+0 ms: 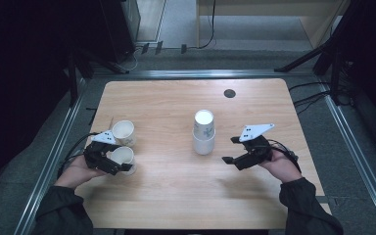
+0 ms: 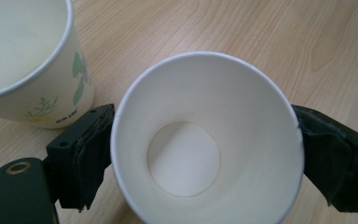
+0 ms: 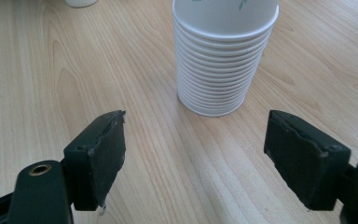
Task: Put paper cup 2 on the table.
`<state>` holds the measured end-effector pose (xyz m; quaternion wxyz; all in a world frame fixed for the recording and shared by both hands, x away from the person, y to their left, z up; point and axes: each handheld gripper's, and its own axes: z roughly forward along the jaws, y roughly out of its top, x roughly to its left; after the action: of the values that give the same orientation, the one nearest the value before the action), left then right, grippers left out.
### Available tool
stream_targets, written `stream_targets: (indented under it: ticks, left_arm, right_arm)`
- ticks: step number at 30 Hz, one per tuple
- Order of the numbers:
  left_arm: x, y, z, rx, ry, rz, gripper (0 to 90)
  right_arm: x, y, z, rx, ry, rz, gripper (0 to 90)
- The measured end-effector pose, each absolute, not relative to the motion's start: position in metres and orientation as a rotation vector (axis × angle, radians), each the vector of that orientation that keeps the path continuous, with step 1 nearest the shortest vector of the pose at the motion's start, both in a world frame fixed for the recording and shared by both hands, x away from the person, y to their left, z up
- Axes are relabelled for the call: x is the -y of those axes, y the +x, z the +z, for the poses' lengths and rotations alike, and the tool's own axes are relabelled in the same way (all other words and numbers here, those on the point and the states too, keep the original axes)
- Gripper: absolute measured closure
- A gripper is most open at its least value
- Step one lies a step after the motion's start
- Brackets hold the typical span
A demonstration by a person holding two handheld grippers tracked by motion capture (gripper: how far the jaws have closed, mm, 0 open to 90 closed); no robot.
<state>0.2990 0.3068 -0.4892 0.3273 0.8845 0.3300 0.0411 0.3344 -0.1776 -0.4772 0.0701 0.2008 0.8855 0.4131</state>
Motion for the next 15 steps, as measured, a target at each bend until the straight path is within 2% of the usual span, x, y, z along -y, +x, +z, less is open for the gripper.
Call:
stream_targets:
  ticks: [15]
  left_arm:
    - [-0.313, 0.291, -0.460, -0.866, 2.220, 0.169, 11.2]
  right_arm:
    - [0.179, 0.335, -0.477, -2.663, 0.601, 1.241, 20.9]
